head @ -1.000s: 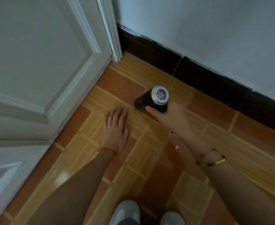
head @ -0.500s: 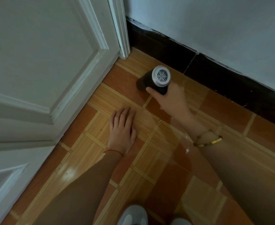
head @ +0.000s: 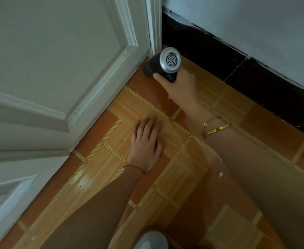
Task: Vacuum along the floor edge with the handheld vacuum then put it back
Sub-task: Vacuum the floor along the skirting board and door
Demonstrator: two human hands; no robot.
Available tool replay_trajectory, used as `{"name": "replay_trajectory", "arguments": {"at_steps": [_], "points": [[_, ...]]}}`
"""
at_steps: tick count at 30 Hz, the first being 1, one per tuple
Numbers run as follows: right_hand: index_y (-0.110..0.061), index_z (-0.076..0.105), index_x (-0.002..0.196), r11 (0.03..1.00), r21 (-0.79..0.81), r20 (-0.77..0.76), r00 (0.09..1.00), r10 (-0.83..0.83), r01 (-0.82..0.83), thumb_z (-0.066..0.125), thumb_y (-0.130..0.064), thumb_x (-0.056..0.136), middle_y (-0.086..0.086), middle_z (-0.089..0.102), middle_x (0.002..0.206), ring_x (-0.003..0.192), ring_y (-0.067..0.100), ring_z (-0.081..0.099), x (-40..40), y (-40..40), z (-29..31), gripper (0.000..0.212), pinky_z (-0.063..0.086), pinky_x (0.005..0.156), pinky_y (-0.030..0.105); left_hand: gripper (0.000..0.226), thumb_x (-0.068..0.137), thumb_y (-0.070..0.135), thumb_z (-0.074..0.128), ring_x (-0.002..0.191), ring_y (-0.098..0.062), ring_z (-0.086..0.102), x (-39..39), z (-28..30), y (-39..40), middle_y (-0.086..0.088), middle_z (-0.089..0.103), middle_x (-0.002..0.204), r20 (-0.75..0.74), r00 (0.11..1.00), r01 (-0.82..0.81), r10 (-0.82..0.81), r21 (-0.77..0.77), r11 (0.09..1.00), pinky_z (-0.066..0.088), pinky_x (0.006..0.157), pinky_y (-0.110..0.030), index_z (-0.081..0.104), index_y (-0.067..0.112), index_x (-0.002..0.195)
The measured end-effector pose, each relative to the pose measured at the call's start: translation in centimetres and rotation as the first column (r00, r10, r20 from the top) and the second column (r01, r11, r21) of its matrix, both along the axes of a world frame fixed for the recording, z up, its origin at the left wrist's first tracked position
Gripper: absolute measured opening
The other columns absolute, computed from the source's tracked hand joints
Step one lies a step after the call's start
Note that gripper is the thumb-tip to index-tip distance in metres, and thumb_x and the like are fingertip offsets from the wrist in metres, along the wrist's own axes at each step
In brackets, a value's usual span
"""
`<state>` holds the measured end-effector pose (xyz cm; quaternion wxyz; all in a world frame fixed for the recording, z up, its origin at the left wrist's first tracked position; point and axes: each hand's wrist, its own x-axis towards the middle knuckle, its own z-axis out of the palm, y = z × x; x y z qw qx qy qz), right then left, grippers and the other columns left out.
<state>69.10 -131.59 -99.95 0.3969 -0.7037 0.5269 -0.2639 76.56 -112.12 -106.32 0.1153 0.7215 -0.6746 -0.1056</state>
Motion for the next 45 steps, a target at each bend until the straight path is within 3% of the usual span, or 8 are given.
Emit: {"name": "replay_trajectory", "arguments": {"at_steps": [7,13,17,23,29,32,39,45], "points": [[-0.017,0.063,0.102,0.982,0.097,0.039,0.986,0.16,-0.163,0.071,-0.053,0.079,-0.012,0.064,0.078,0.065,0.003,0.061,1.3,1.4,0.1,0.044,0.053,0.06,0.021,0.054,0.099,0.03,0.039,0.146,-0.029,0.028,-0.1,0.2,-0.2,-0.01,0.039,0.154,0.0,1.0,0.003,-0.003,-0.016,1.0,0.021,0.119,-0.056,0.037,0.014,0.15],[-0.016,0.065,0.112,0.907,0.11,0.019,0.913,0.408,-0.407,0.072,-0.05,0.08,-0.014,0.064,0.091,0.084,0.0,0.058,1.7,5.1,0.1,0.047,0.041,0.069,0.004,0.049,0.098,0.031,0.037,0.139,-0.034,0.034,-0.1,0.0,0.0,-0.015,0.052,0.139,0.013,1.0,-0.016,0.016,-0.001,1.0,0.024,0.118,-0.057,0.049,0.008,0.139],[-0.016,0.064,0.116,0.957,0.088,0.031,0.961,0.276,-0.278,0.073,-0.05,0.079,-0.015,0.063,0.096,0.092,0.0,0.059,0.7,4.6,0.4,0.051,0.041,0.073,0.0,0.051,0.099,0.031,0.037,0.142,-0.032,0.032,-0.1,0.2,0.0,-0.013,0.046,0.147,0.003,1.0,-0.007,0.007,-0.014,1.0,0.022,0.119,-0.056,0.043,0.01,0.145],[-0.017,0.06,0.12,1.0,-0.018,-0.057,0.998,-0.011,0.01,0.065,-0.063,0.078,-0.002,0.07,0.108,0.098,0.012,0.066,-1.2,2.6,0.0,0.063,0.056,0.081,0.033,0.054,0.099,0.033,0.035,0.145,-0.03,0.03,-0.2,0.4,-0.1,-0.01,0.039,0.153,-0.007,1.0,0.001,-0.001,0.008,1.0,0.024,0.117,-0.057,0.039,0.013,0.149],[-0.019,0.062,0.11,0.979,0.098,-0.017,0.983,0.181,-0.178,0.073,-0.051,0.079,-0.019,0.057,0.075,0.064,-0.002,0.057,-1.3,2.3,0.4,0.046,0.051,0.058,0.015,0.054,0.099,0.033,0.034,0.146,-0.03,0.028,-0.1,0.4,0.0,-0.01,0.039,0.154,-0.007,1.0,0.004,-0.004,0.013,1.0,0.022,0.118,-0.056,0.039,0.012,0.149],[-0.02,0.064,0.104,0.99,0.066,-0.043,0.991,0.126,-0.123,0.071,-0.054,0.079,-0.013,0.062,0.074,0.061,0.003,0.06,-1.0,1.5,0.8,0.043,0.057,0.059,0.026,0.055,0.099,0.033,0.034,0.146,-0.03,0.029,-0.1,0.4,0.0,-0.01,0.039,0.154,-0.001,1.0,0.005,-0.005,0.019,1.0,0.021,0.119,-0.056,0.038,0.013,0.15],[-0.015,0.059,0.123,0.997,-0.039,-0.085,0.994,-0.074,0.071,0.068,-0.056,0.079,0.002,0.069,0.115,0.106,0.018,0.065,-1.4,-0.6,1.6,0.061,0.055,0.086,0.037,0.054,0.099,0.033,0.034,0.146,-0.029,0.028,-0.1,0.2,0.0,-0.008,0.039,0.154,-0.02,1.0,-0.011,0.012,0.026,1.0,0.019,0.12,-0.055,0.038,0.015,0.15],[-0.014,0.052,0.132,0.973,-0.071,-0.128,0.966,-0.227,0.219,0.067,-0.054,0.082,0.003,0.067,0.121,0.109,0.019,0.064,-3.4,-1.2,1.7,0.065,0.054,0.087,0.036,0.052,0.1,0.032,0.036,0.146,-0.028,0.029,-0.2,0.2,-0.1,-0.008,0.041,0.153,-0.017,1.0,-0.015,0.015,-0.005,1.0,0.02,0.12,-0.054,0.039,0.015,0.149]]}}
